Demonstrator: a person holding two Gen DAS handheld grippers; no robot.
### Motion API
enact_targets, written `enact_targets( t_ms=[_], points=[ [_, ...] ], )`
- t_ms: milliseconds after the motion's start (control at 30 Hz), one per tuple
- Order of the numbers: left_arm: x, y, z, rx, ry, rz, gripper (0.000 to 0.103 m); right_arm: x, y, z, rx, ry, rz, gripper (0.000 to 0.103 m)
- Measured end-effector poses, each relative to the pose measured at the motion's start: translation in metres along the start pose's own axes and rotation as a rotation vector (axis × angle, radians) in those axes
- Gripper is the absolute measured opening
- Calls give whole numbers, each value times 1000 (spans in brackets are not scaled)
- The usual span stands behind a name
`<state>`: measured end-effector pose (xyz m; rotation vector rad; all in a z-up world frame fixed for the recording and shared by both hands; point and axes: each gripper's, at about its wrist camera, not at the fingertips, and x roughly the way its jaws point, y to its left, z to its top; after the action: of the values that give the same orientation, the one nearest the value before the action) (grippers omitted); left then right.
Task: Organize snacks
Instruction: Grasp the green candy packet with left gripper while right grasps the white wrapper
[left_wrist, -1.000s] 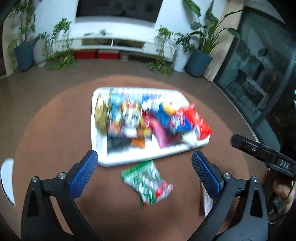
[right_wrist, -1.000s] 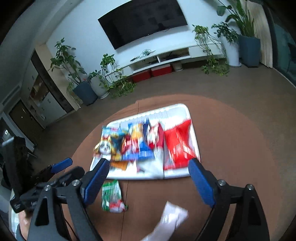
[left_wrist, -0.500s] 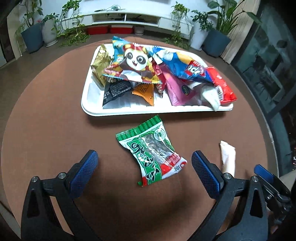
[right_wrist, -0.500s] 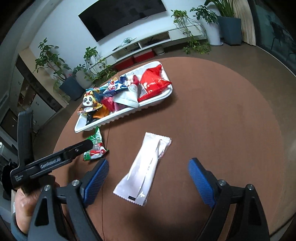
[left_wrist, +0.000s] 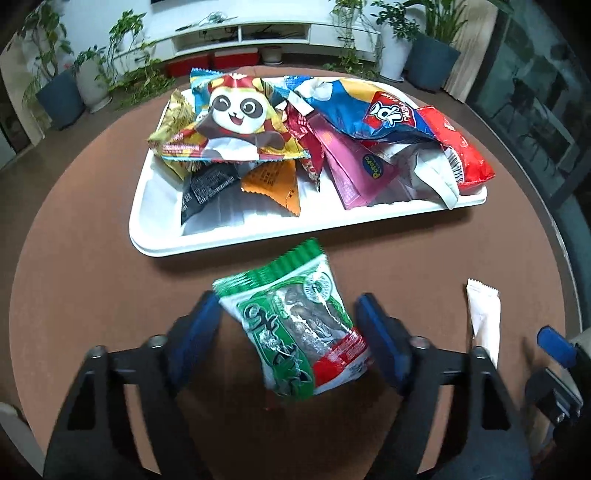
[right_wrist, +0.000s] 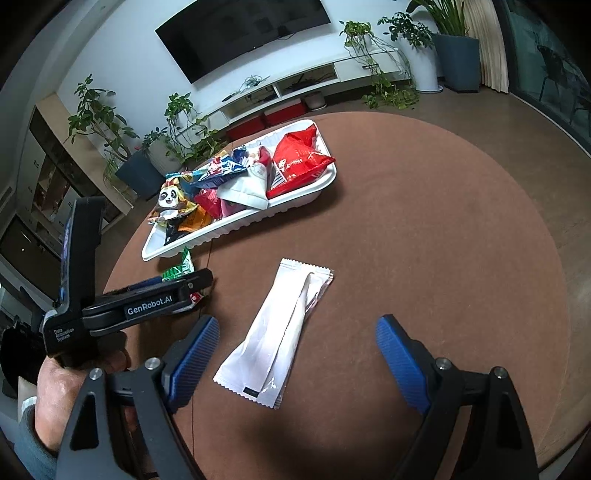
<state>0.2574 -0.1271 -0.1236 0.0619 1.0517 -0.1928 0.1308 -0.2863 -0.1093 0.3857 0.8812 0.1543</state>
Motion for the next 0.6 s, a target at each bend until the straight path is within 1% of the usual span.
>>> enact_targets(
  t_ms=[67,133,200,267,367,533,600],
  points=[
    [-1,2,-1,15,-7,0,52,1,2,-1,-7,5,-2,88],
    [-3,4,-2,28,-13,-7,43,3,5,-3,-19,13,-3,88],
    [-5,9,-4,48,-15,-24,38,4,8,-4,-32,20,-6,86],
    [-7,11,-8,70,-15,-36,30,6,11,-4,-42,28,-8,86],
    [-16,17,-25,98,-16,-60,29,7,14,-4,-55,42,-17,84],
    [-34,42,-60,77,-18,-111,28,22,26,-5,-83,103,-18,79],
    [-45,49,-77,55,-21,-139,28,30,32,-4,-101,127,-21,72]
  ],
)
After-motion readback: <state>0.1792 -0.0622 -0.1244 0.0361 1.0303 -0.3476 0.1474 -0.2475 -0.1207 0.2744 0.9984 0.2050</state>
